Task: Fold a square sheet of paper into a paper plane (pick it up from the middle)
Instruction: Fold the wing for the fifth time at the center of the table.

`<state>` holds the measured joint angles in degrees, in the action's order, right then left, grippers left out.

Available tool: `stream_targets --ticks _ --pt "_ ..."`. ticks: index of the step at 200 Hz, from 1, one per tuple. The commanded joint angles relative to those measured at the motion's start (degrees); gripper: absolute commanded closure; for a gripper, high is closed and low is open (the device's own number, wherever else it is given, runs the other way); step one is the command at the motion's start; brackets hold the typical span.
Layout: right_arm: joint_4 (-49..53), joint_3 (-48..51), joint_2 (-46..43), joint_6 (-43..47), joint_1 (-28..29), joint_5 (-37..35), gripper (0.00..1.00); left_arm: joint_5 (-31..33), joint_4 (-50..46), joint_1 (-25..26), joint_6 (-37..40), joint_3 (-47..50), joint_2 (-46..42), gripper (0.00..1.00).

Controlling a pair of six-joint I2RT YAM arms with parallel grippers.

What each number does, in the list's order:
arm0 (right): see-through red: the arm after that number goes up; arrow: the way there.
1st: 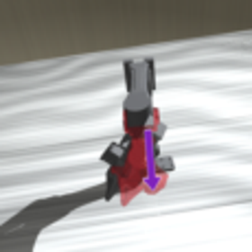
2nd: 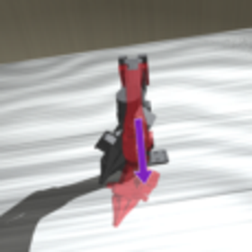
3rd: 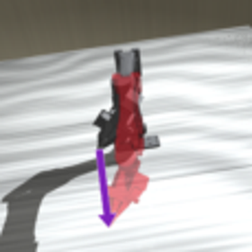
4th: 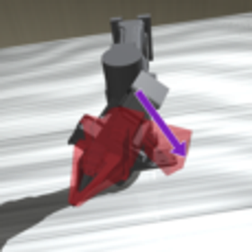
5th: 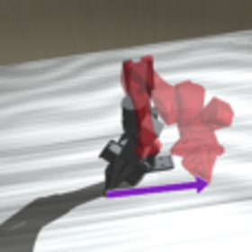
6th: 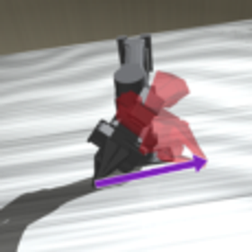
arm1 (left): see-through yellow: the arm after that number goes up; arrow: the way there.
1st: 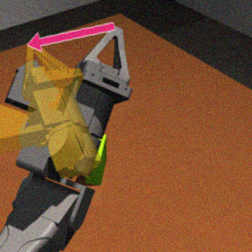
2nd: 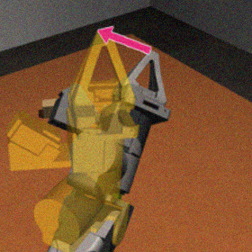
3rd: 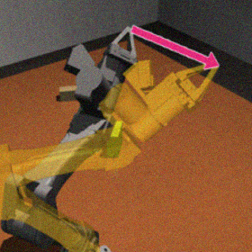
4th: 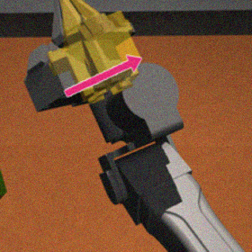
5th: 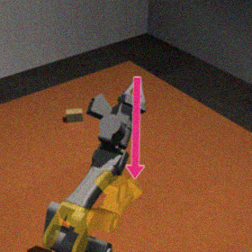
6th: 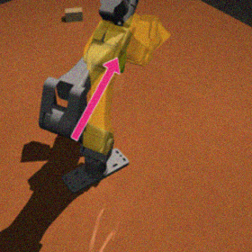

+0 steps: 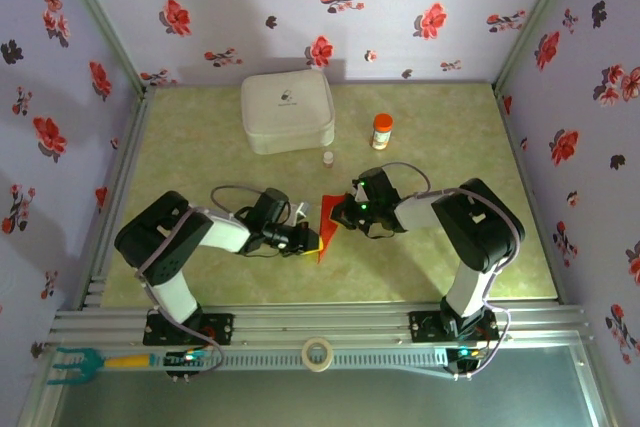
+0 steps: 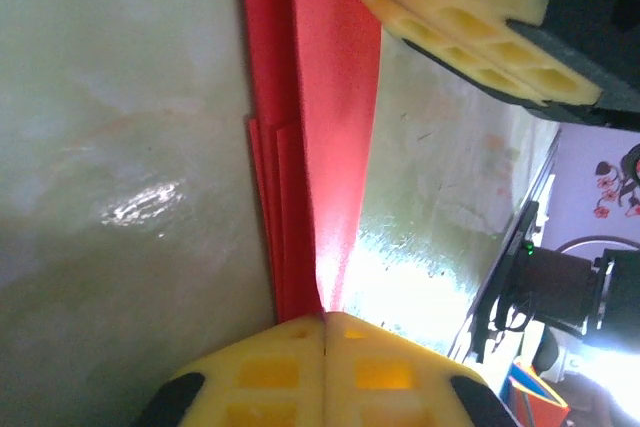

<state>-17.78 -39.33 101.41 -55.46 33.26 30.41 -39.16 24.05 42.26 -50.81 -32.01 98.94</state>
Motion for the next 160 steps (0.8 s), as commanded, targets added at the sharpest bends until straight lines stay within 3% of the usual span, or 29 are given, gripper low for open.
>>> stream_targets --ticks 1,77,160 --pt "7.4 1.1 2.3 1.3 -0.5 -6.2 0.98 -0.4 -7.8 1.0 2.5 -0.4 0.9 1.0" --pt "7.5 1.6 2.2 1.1 -0.5 -6.7 0.98 1.4 -10.3 2.4 3.6 -0.6 -1.8 0.7" --pt "7.3 2.0 2.3 1.0 -0.4 -7.1 0.98 2.6 -14.9 3.5 5.2 -1.6 -0.8 0.99"
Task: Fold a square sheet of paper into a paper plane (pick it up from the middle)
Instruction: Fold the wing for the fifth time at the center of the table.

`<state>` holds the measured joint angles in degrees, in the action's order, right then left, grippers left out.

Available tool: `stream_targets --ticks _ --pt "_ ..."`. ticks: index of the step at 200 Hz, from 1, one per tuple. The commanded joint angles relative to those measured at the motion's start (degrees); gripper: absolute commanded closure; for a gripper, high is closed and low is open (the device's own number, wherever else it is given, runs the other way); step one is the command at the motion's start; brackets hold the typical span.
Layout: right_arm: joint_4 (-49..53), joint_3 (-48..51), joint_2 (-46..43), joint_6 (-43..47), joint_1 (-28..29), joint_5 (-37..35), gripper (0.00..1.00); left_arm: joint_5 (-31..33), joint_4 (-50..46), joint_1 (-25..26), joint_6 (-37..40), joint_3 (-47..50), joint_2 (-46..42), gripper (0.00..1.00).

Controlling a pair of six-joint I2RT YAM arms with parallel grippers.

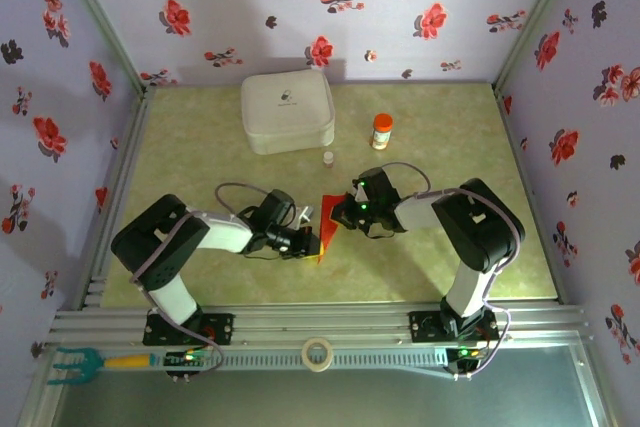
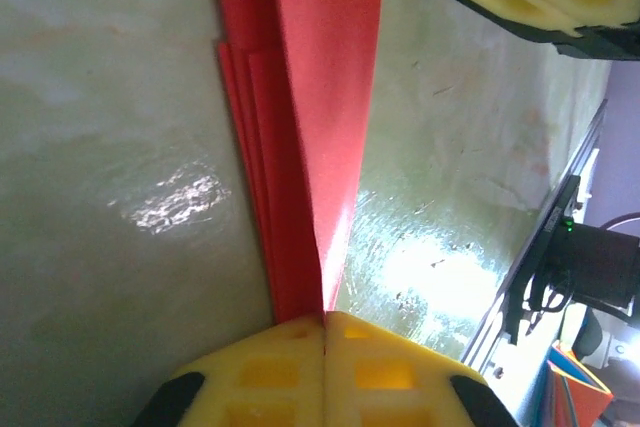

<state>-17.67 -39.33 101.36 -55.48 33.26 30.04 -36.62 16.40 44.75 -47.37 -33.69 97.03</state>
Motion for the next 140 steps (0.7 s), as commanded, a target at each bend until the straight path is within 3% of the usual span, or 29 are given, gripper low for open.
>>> stream_targets --ticks 1,140 --pt "7.2 2.0 2.3 1.0 -0.4 -6.8 0.98 0.1 -7.2 1.0 1.8 0.1 1.1 0.99" --pt "7.0 2.6 2.1 0.6 -0.4 -7.1 0.99 9.1 -15.0 2.3 2.6 -0.8 -6.7 1.0"
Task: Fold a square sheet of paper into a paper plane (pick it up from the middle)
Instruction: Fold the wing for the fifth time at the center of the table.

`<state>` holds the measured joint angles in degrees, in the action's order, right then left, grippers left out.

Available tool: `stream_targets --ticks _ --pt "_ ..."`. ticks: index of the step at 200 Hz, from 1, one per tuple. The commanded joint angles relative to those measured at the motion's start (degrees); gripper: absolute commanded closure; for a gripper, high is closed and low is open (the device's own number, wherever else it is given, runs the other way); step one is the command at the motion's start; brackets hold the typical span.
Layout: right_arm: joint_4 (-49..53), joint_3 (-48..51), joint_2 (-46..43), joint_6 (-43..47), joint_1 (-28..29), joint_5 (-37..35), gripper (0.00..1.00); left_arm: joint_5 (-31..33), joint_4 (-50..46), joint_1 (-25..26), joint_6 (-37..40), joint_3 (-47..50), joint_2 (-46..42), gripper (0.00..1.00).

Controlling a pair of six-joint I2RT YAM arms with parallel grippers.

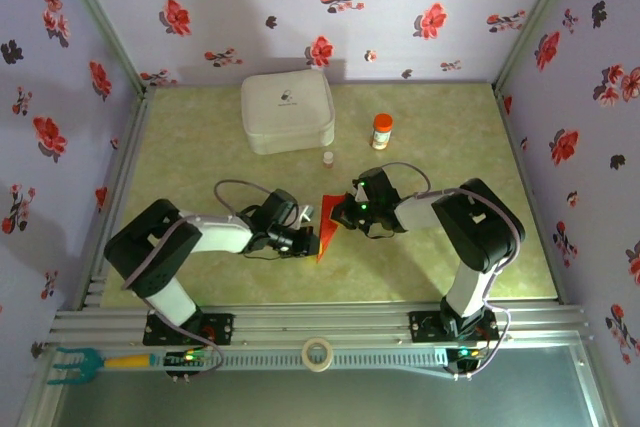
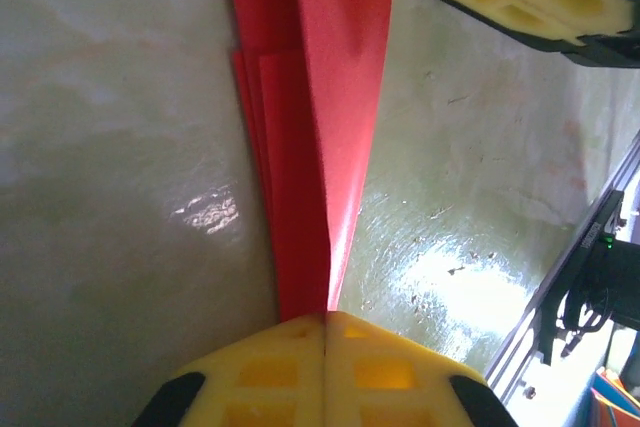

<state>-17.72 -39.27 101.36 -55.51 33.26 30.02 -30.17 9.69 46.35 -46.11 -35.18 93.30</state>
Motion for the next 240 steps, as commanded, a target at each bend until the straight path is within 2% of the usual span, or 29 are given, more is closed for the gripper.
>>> stream_targets --ticks 1,33,52,63,71,85,102,124,157,208,240 --pt "7.0 2.6 2.1 0.7 -0.4 -7.1 0.99 2.6 -8.3 0.7 1.4 0.7 -3.0 1.0" --pt "7.0 2.5 2.2 0.7 -0.4 -7.1 0.99 2.2 -8.5 0.9 2.6 0.2 -4.7 0.86" --pt "7.0 2.4 2.3 0.7 -0.4 -7.1 0.99 2.2 -8.2 1.1 3.0 0.3 -6.4 0.65" --pt "7.0 2.5 2.3 0.7 -0.4 -7.1 0.99 2.5 -8.3 1.2 3.1 0.5 -7.5 0.58" --pt "6.9 2.5 2.3 0.5 -0.4 -7.1 0.99 3.8 -8.9 1.2 3.0 0.6 -8.8 0.57" --pt "6.9 2.5 2.3 0.6 -0.4 -7.2 0.99 5.6 -8.6 1.3 2.7 1.1 -11.4 0.59" --pt "6.7 2.7 2.3 0.4 -0.4 -7.3 0.99 4.9 -7.6 1.3 2.9 -0.2 -12.4 0.85" --pt "6.5 2.6 2.3 0.3 -0.3 -7.3 0.99 -0.9 -4.6 1.3 2.1 -3.5 -8.9 1.0" --pt "6.5 2.8 2.2 0.1 -0.2 -7.2 0.99 -4.7 0.0 1.8 0.1 -7.0 -1.8 1.0" --pt "6.5 2.6 2.2 0.0 0.0 -7.2 0.99 -6.2 2.4 1.8 -0.2 -11.3 6.2 1.0" --pt "6.6 2.7 2.0 0.0 0.0 -7.3 0.99 -5.9 3.2 1.7 -0.6 -10.7 9.0 1.0"
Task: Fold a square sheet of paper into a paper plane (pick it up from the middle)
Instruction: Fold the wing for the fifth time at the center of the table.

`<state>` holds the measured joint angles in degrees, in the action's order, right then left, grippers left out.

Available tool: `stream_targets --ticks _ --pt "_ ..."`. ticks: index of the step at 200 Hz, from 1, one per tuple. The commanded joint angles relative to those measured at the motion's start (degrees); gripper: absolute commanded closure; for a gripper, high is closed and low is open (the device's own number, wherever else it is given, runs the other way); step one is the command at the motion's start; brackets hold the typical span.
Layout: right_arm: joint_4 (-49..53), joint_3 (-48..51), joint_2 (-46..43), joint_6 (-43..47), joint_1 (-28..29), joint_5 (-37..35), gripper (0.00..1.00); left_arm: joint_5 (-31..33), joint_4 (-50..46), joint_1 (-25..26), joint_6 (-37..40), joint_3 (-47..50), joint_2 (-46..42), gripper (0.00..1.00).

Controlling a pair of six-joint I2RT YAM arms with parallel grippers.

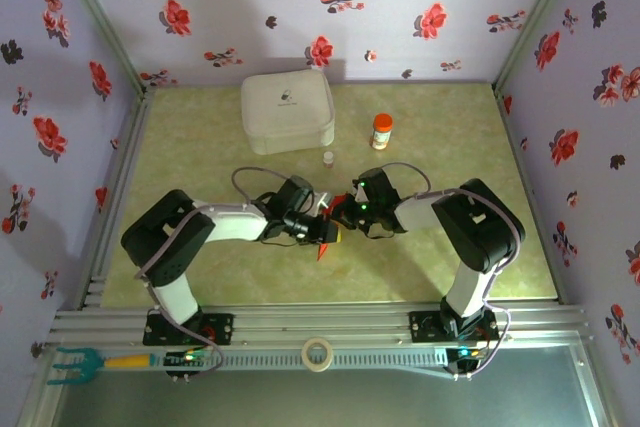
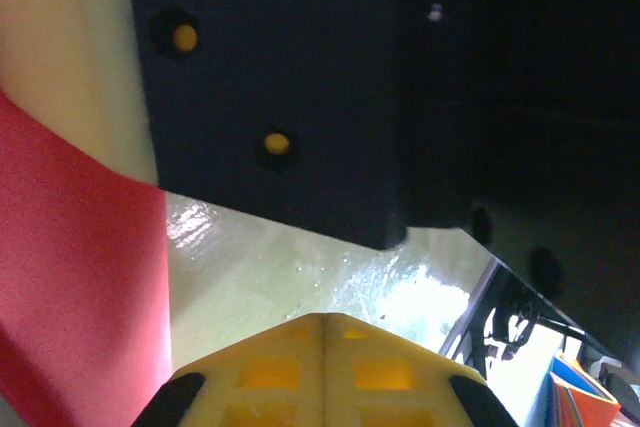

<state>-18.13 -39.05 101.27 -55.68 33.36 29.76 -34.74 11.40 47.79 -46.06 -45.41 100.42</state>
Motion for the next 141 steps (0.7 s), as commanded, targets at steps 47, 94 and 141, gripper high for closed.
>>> stream_targets --ticks 47,94,141 --pt "6.9 2.8 2.3 0.2 -0.1 -7.1 0.99 0.2 1.1 0.2 -0.4 2.5 1.7 1.0" --pt "6.8 2.9 2.6 0.3 -0.1 -7.3 0.99 0.3 3.1 0.3 -1.8 6.9 0.4 1.0" --pt "6.9 3.1 2.7 0.3 -0.2 -7.6 0.99 -0.8 2.5 0.5 -2.9 9.7 -2.3 1.0"
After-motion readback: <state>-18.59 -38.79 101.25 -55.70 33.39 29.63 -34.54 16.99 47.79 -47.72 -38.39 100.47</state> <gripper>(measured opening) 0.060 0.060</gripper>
